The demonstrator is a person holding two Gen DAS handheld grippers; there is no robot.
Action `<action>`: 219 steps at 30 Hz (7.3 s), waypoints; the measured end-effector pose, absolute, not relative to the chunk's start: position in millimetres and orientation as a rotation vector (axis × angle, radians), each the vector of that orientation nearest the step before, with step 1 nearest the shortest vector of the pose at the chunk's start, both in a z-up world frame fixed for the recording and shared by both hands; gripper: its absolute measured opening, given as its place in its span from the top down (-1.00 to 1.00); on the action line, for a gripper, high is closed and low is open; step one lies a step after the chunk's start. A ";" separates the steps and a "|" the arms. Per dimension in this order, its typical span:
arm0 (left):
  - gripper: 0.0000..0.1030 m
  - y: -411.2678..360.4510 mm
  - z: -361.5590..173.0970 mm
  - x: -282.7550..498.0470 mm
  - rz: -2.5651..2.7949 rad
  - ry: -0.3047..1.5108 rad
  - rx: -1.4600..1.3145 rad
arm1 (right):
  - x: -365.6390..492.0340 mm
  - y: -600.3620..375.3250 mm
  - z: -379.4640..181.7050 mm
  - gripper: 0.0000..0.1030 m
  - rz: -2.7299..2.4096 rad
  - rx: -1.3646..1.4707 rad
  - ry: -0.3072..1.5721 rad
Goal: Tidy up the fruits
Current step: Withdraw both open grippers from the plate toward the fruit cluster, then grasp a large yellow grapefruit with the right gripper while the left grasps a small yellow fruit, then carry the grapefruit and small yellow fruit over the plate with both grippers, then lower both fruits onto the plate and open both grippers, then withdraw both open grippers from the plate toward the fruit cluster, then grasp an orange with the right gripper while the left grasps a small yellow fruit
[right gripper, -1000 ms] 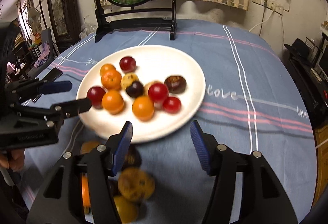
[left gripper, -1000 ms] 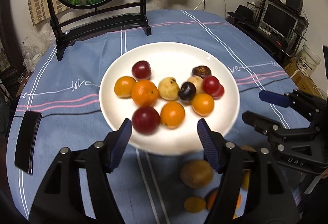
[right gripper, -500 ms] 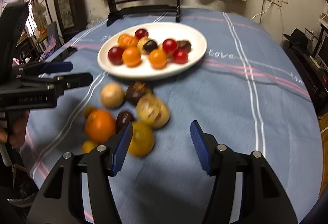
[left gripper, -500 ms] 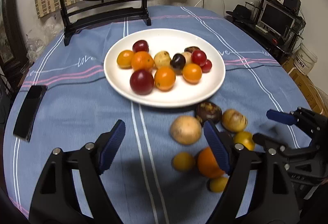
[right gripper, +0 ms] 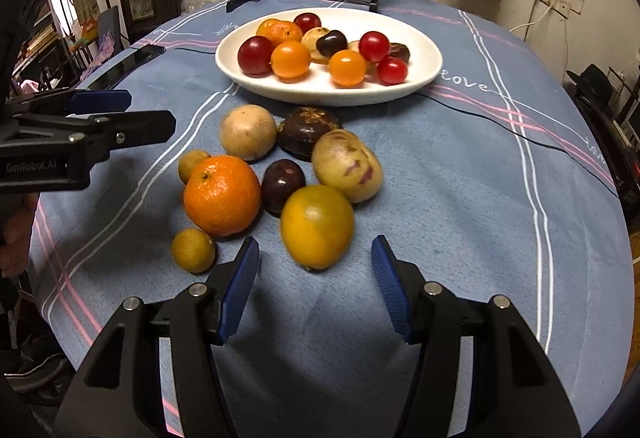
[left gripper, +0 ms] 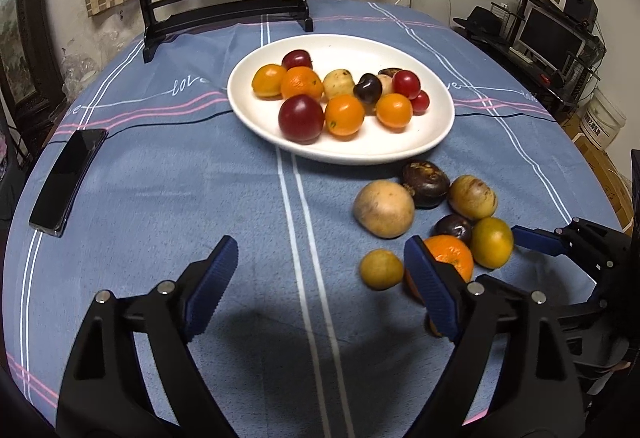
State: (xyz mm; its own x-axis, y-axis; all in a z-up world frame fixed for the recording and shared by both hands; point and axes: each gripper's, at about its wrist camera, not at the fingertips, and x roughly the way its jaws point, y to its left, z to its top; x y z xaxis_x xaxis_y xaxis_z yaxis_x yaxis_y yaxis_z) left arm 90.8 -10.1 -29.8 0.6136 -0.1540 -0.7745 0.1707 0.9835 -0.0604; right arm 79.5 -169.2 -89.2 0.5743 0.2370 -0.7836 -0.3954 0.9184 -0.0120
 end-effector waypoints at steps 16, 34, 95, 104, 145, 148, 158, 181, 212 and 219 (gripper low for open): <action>-0.69 -8.8 -51.3 75.0 -0.220 0.949 0.076 | 77.9 -187.4 -92.3 0.26 0.368 -0.122 0.889; -0.10 -39.4 -72.2 101.1 -0.344 0.952 0.170 | 77.3 -199.2 -92.9 0.26 0.361 -0.098 0.896; 0.42 -13.6 -21.0 246.0 -0.193 0.905 -0.012 | 233.6 -150.4 -25.1 0.27 0.354 -0.096 0.745; 0.03 -11.5 -37.9 270.5 -0.179 0.947 -0.040 | 270.8 -135.7 -45.1 0.20 0.341 -0.096 0.790; -0.73 -39.3 -48.0 71.0 -0.233 0.972 0.006 | 84.2 -230.8 -67.0 -0.17 0.224 0.017 0.802; -0.73 -46.5 -53.3 62.3 -0.244 0.984 0.017 | 76.9 -229.8 -66.7 -0.17 0.230 0.012 0.797; -0.71 -64.7 -62.5 55.6 -0.277 0.978 0.052 | 69.5 -233.5 -70.8 -0.17 0.236 0.015 0.797; 0.46 -72.8 -66.5 51.7 -0.331 0.967 0.101 | 68.3 -224.3 -71.8 -0.17 0.270 -0.001 0.803; 0.46 11.6 -70.0 67.6 -0.235 0.950 -0.046 | 95.9 -130.0 -92.7 0.10 0.418 -0.062 0.927; 0.46 9.3 -66.9 66.0 -0.236 0.949 -0.041 | 90.3 -137.3 -91.1 0.14 0.435 -0.032 0.914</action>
State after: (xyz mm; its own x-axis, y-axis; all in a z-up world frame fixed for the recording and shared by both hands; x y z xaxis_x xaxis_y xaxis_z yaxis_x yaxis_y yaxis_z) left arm 66.0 9.3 -66.9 0.5590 -0.2179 -0.8000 0.1820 0.9736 -0.1380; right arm 90.3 -137.3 -91.1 0.5300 0.3507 -0.7721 -0.3777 0.9128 0.1554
